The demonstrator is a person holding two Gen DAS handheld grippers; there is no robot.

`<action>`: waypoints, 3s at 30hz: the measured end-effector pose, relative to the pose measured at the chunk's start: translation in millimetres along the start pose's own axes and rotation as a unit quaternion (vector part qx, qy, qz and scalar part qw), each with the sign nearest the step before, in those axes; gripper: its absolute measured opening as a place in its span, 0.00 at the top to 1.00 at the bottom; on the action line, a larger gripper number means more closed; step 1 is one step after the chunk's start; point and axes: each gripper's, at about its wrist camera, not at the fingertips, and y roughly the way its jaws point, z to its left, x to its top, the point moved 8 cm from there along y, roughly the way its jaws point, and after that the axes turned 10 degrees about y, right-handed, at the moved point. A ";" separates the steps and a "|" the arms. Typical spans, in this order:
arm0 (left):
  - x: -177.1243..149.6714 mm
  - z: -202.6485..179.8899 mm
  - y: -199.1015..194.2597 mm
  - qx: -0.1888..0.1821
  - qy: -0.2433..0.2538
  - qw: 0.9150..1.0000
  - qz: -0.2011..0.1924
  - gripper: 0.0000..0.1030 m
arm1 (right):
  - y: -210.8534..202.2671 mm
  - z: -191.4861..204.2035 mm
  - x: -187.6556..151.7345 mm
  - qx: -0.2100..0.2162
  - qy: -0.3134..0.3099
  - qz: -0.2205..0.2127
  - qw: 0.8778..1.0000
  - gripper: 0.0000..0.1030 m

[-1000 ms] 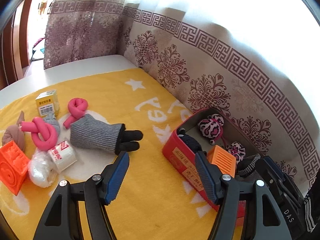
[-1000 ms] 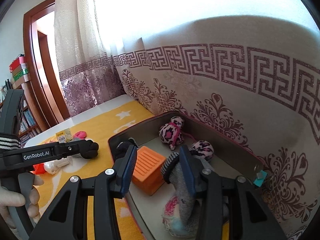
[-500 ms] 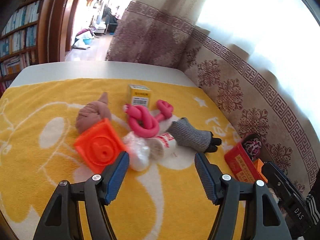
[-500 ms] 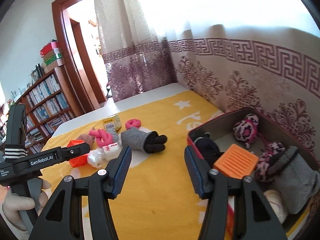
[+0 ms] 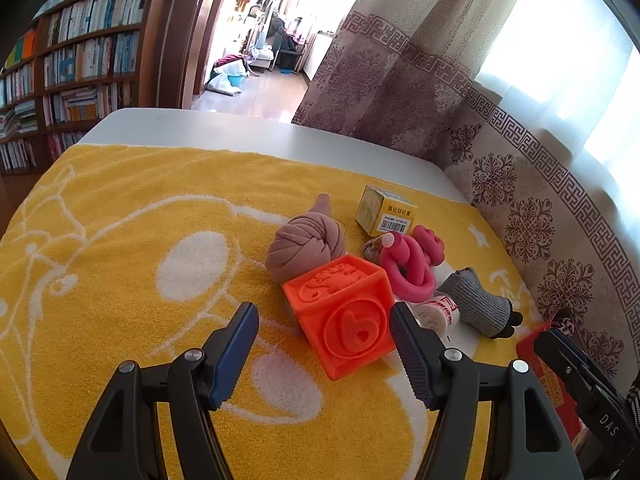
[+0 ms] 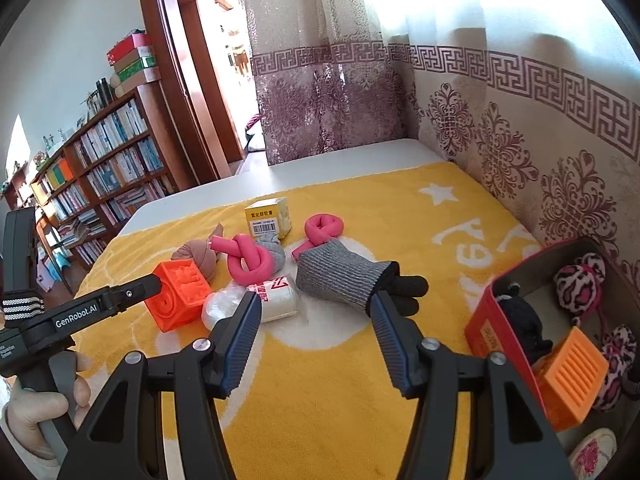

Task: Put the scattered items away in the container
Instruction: 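Withdraw both open tools from the box back to the pile, then grasp the orange embossed cube with the left tool while right tool grasps the white tape roll, then carry the tape roll into the red box with the right tool while left tool holds the cube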

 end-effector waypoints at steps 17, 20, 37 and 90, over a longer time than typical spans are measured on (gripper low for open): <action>-6.6 1.7 11.4 -0.010 -0.006 1.000 0.012 0.29 | 91.8 30.6 -12.3 0.051 -0.008 0.126 0.991 0.49; -7.4 2.2 13.2 -0.018 -0.013 1.000 0.014 0.29 | 101.3 22.5 -13.4 0.045 -0.003 0.123 0.991 0.53; -0.1 -14.6 30.3 -0.038 -0.038 0.998 0.020 0.29 | 104.1 19.2 -14.2 0.068 0.007 0.119 0.991 0.53; -0.9 -65.0 -15.6 -0.074 0.035 0.996 -0.024 0.42 | -29.3 -34.6 1.1 0.025 0.101 -0.057 0.993 0.58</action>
